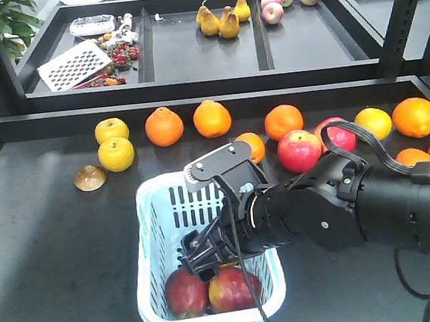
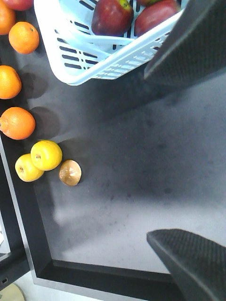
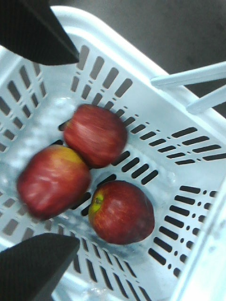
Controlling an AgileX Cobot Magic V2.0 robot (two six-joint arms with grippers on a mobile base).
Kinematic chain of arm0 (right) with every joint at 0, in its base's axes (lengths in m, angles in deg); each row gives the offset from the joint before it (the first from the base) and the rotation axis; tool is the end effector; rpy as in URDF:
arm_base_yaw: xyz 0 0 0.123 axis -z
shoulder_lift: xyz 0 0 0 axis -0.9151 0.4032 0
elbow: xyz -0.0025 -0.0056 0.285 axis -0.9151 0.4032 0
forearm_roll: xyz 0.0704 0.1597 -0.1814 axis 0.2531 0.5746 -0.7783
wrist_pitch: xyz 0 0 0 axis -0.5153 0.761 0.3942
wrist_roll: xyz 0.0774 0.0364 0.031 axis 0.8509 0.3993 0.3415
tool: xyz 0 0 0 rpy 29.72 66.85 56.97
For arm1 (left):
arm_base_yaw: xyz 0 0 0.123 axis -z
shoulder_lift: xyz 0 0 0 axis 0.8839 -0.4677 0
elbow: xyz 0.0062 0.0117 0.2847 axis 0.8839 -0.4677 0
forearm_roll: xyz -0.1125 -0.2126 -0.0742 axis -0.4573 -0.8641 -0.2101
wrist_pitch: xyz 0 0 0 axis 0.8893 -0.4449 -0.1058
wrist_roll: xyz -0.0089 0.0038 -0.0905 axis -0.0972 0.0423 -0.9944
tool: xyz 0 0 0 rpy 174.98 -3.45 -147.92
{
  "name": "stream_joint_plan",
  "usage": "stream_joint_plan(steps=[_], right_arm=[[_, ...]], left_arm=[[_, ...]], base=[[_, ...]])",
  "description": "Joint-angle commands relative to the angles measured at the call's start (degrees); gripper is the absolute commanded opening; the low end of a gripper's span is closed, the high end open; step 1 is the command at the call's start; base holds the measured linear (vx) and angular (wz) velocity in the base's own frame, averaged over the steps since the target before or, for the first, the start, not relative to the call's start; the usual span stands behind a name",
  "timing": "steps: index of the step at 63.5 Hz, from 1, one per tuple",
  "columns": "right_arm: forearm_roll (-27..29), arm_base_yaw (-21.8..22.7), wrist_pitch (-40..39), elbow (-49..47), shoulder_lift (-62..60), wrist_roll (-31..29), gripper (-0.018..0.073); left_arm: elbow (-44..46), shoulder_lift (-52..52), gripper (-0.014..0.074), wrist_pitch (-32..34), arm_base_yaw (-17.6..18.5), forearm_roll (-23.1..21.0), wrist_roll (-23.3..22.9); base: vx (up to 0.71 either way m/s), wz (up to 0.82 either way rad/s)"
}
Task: Pick three apples into basket with both arms
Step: 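Lower the red apple into the basket and open the right gripper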
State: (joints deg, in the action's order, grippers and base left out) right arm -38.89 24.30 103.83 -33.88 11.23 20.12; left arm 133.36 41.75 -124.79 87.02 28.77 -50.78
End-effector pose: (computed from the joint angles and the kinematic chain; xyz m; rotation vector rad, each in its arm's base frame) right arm 0.2497 0.2242 0.2312 -0.7516 2.4106 0.3558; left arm 0.1335 -0.0336 0.3441 0.2546 2.1849 0.0421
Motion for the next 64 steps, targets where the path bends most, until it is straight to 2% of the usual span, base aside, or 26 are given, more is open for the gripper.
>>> stream_joint_plan(steps=[1,12,33,43,51,64], right_arm=[[0.00,1.00,1.11,-1.58,-3.98,0.20,0.0706],[-1.92,7.80,12.15,-1.58,-10.55,-0.07,0.0673],[-2.96,29.52,26.58,-1.40,-25.67,-3.47,0.0651],[-2.79,37.49,32.25,-1.40,-33.10,-5.92,0.0645],[-2.24,40.18,33.86,-1.40,-38.35,-5.86,0.0641],[-1.88,40.50,37.30,-1.40,-44.09,-6.03,0.0635]], left_arm=[[1.43,0.23,0.0589,3.01,0.06,0.90,-0.55],[1.43,0.23,0.0589,3.01,0.06,0.90,-0.55],[1.43,0.23,0.0589,3.01,0.06,0.90,-0.55],[1.43,0.23,0.0589,3.01,0.06,0.90,-0.55],[1.43,0.23,0.0589,3.01,0.06,0.90,-0.55],[1.43,0.23,0.0589,3.01,0.06,0.90,-0.55]], base=[[0.00,0.00],[0.00,0.00],[0.00,0.00],[0.00,0.00],[0.00,0.00],[0.00,0.00]])
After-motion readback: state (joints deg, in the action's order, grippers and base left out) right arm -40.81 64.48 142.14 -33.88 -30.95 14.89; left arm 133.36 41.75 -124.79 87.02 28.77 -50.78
